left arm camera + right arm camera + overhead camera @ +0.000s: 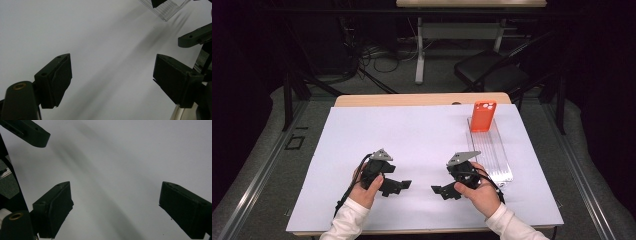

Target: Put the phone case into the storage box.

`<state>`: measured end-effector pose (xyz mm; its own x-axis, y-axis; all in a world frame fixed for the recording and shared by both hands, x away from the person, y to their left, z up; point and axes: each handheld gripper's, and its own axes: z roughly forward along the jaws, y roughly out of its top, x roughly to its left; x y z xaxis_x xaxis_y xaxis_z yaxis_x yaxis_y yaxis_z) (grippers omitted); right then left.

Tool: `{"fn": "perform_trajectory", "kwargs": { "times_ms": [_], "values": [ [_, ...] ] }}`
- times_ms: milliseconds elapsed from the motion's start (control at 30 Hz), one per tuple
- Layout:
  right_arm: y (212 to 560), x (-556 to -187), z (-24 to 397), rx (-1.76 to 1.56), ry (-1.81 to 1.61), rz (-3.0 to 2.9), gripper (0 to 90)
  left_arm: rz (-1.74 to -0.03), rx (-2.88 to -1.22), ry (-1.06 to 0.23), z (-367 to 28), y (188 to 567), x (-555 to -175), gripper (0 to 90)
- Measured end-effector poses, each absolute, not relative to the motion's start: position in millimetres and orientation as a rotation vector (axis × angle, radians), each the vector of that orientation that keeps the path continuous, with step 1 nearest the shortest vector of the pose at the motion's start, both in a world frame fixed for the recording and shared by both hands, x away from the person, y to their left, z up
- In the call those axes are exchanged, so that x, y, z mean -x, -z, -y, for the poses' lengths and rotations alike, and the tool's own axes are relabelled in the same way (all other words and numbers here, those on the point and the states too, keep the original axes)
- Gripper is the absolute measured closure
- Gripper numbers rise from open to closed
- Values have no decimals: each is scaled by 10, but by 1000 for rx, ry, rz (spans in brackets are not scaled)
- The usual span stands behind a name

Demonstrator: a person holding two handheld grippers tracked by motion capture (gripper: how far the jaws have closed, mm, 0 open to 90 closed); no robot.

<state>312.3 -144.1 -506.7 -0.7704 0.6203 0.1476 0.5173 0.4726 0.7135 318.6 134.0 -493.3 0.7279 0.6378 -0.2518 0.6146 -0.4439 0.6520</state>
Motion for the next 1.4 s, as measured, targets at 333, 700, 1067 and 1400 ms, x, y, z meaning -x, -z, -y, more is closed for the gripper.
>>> {"fn": "perform_trajectory", "kwargs": {
  "times_ms": [333, 700, 1067, 1400],
  "values": [
    [5131, -3091, 1458, -1005, -1160, -2570, 106, -946, -2157, -46, -1354, 4948, -3174, 158],
    [5138, -3063, 1451, -986, -1157, -2553, 106, -949, -2155, -59, -1387, 4943, -3171, 158],
    [5188, -3036, 1427, -982, -1163, -2560, 106, -955, -2141, -60, -1407, 4955, -3171, 157],
    [5210, -3033, 1413, -982, -1161, -2570, 111, -956, -2141, -60, -1409, 4959, -3177, 158]
  ]
}}
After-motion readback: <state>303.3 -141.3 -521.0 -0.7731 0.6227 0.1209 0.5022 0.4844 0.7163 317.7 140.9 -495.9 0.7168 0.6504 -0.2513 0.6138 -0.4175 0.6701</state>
